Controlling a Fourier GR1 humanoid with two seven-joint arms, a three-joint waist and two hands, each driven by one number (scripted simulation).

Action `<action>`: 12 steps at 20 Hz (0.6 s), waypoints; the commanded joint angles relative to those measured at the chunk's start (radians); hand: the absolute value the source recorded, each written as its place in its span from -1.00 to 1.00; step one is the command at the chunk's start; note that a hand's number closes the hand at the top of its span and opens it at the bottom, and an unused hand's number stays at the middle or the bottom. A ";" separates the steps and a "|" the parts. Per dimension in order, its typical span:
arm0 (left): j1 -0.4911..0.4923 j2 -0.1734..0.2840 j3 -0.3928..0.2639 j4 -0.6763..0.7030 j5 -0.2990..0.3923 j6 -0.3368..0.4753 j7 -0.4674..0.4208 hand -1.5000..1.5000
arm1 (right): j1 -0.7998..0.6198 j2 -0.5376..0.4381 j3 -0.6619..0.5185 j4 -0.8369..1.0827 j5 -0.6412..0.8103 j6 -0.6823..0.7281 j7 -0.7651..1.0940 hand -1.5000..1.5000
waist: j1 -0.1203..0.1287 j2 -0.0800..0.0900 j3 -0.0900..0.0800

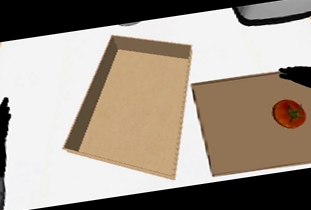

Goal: Pick the tomato from the tray and place it in the cardboard box

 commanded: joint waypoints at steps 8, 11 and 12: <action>0.010 -0.063 0.076 -0.032 -0.075 -0.066 0.029 0.00 | 0.023 0.078 -0.044 -0.039 0.114 0.036 -0.005 -1.00 | -0.004 0.000 0.000; 0.011 -0.062 0.087 -0.060 -0.085 -0.063 0.059 0.00 | 0.096 0.033 -0.071 -0.164 0.069 0.101 -0.037 -1.00 | -0.010 -0.002 0.000; -0.015 -0.036 0.129 0.018 -0.058 -0.119 -0.011 0.00 | 0.000 0.065 -0.074 -0.053 0.087 0.111 -0.046 -1.00 | -0.004 0.000 0.000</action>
